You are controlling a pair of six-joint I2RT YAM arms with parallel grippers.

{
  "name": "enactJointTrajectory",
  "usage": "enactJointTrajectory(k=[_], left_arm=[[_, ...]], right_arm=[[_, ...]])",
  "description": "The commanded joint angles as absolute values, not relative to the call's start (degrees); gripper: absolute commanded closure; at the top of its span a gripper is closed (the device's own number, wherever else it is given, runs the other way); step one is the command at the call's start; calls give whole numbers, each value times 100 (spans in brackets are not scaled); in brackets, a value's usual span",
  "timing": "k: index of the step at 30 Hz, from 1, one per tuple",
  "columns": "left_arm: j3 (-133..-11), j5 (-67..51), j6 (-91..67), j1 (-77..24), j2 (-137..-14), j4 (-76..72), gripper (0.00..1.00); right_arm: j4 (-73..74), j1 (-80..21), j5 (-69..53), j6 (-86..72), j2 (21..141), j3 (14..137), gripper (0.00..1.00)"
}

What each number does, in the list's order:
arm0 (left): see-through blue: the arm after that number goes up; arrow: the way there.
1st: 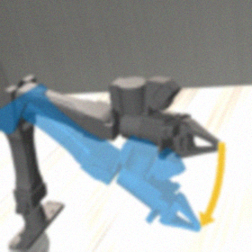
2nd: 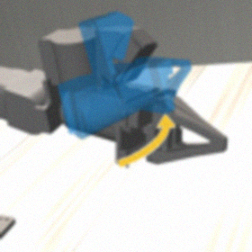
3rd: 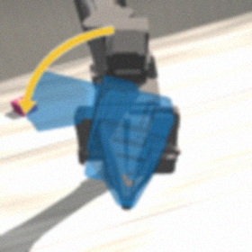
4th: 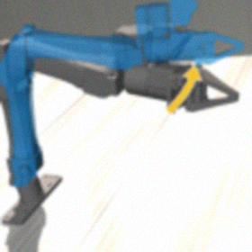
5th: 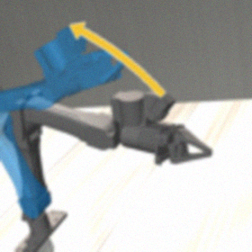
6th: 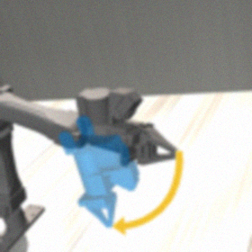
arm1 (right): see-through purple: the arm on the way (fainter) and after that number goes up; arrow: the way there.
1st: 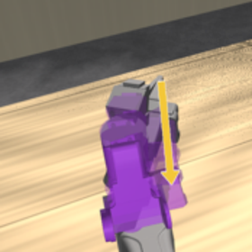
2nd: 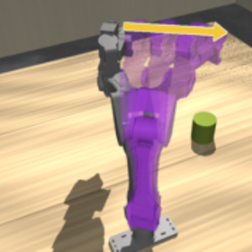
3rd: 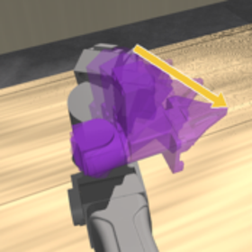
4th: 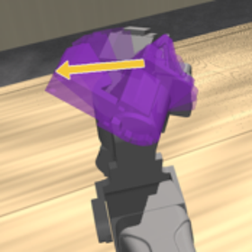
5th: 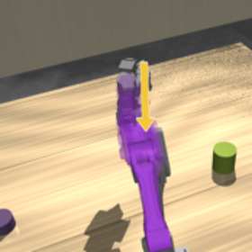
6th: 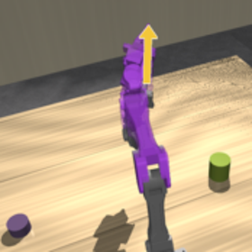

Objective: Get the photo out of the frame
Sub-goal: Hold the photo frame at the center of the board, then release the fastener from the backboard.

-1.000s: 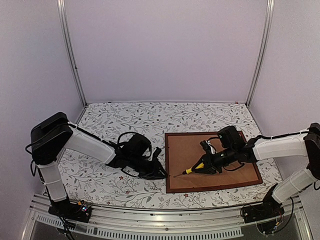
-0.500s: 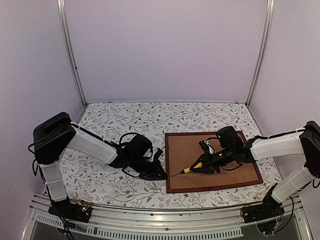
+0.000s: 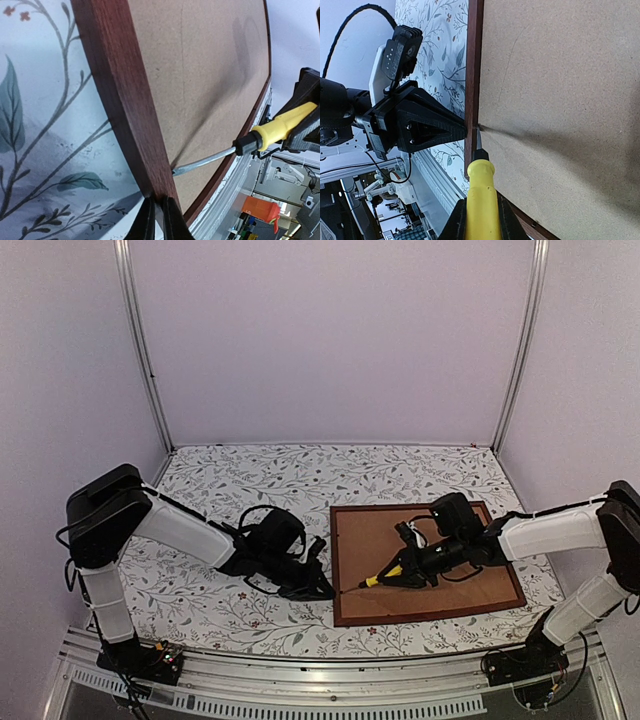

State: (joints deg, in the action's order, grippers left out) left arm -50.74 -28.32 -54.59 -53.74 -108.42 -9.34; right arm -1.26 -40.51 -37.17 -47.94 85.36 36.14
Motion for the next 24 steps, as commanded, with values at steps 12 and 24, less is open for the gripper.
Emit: enactJointTrajectory(k=[12,24], left_arm=[[-5259,-2874,-5347,-5502,-11121,-931,97],[-5365,-2960,-5285,-5568,-11250,-931,100]], right_arm=[[141,-4324,-3476,-4821,8678,4071,100],[445,-4736,-3065,-4876,8793,4422,100]])
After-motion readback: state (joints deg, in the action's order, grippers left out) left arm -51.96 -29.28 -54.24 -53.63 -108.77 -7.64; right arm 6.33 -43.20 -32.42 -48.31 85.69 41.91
